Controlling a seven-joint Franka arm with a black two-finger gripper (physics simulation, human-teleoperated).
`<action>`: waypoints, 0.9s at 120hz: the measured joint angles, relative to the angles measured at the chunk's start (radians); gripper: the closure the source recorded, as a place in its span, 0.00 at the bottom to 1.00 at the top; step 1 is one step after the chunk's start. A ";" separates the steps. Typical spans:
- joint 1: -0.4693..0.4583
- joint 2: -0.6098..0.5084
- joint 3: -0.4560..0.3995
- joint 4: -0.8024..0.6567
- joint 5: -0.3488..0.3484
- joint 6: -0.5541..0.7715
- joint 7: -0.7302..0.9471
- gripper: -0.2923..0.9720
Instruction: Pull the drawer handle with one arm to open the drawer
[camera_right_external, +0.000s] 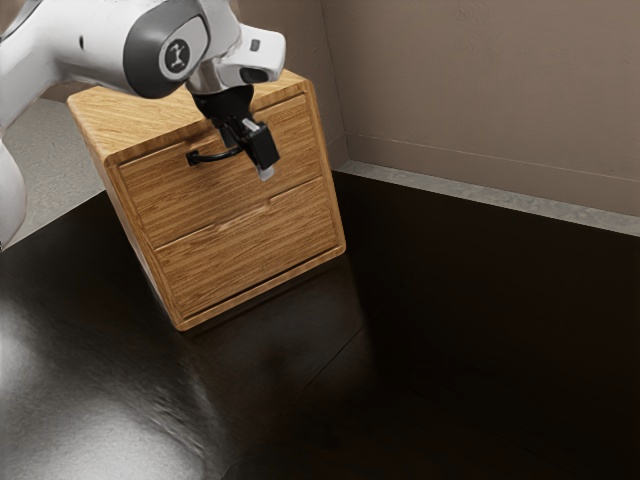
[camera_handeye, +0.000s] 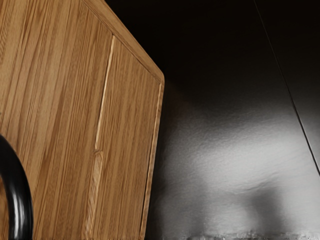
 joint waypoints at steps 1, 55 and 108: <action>0.000 0.000 0.000 0.000 0.003 0.000 0.002 0.23; 0.001 0.025 0.002 -0.004 0.038 -0.007 0.071 0.23; 0.003 0.044 0.004 0.013 0.073 -0.002 0.105 0.23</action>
